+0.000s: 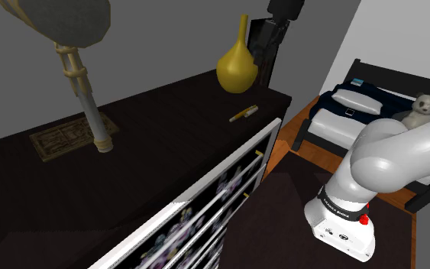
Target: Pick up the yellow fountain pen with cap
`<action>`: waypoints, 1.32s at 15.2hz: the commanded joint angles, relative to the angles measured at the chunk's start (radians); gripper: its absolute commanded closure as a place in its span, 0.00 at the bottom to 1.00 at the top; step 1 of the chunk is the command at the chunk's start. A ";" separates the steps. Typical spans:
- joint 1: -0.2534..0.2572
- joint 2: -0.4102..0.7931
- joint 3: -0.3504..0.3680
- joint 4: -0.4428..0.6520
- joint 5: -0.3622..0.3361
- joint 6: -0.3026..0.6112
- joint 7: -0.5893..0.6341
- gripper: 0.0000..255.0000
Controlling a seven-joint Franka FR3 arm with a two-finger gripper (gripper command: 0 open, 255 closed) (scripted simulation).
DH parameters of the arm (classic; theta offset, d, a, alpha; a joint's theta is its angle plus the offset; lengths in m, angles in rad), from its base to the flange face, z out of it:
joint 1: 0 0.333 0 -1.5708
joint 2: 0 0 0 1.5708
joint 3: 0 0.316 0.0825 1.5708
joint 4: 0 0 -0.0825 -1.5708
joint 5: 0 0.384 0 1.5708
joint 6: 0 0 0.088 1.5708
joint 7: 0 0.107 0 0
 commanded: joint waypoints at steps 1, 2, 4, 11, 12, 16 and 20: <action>0.000 0.000 0.000 0.000 0.000 0.000 0.000 0.00; 0.016 0.010 -0.017 -0.023 -0.011 0.020 -0.066 0.00; 0.047 0.034 -0.051 -0.065 -0.036 0.062 -0.195 0.00; 0.144 0.168 -0.163 -0.167 -0.127 0.220 -0.639 0.00; 0.156 0.193 -0.177 -0.176 -0.140 0.245 -0.701 0.00; 0.186 0.268 -0.213 -0.206 -0.174 0.327 -0.862 0.00; 0.186 0.285 -0.216 -0.248 -0.175 0.385 -0.864 0.00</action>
